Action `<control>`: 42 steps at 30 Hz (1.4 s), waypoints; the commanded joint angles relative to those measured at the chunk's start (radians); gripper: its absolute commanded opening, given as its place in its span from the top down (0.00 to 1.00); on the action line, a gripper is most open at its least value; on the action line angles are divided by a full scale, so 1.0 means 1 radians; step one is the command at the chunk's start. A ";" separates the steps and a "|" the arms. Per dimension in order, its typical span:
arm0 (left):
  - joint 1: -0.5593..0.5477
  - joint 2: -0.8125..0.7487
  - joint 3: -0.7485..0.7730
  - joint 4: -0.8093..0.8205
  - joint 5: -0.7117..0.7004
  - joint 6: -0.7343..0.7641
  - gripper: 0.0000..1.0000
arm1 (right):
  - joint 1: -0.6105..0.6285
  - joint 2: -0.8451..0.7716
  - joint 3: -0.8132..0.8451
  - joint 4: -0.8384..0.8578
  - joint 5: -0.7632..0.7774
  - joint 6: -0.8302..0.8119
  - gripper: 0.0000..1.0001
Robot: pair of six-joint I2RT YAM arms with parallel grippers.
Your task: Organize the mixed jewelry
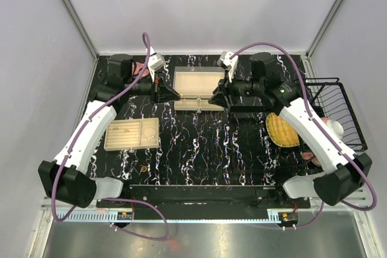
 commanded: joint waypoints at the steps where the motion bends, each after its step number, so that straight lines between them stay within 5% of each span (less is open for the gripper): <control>1: 0.026 -0.071 0.017 -0.194 -0.103 0.235 1.00 | -0.011 -0.085 -0.044 -0.050 0.206 -0.099 0.48; 13: 0.105 -0.142 0.025 -0.662 -0.511 0.737 1.00 | -0.019 -0.121 -0.212 -0.001 0.412 -0.123 0.49; 22: 0.219 -0.140 -0.128 -0.654 -0.749 1.026 1.00 | -0.031 -0.119 -0.357 0.074 0.409 -0.163 0.50; 32: 0.423 -0.045 -0.193 -0.607 -0.827 1.397 1.00 | -0.106 -0.101 -0.480 0.174 0.372 -0.197 0.52; 42: 0.538 0.078 -0.248 -0.546 -0.841 1.521 1.00 | -0.109 -0.088 -0.485 0.171 0.360 -0.202 0.53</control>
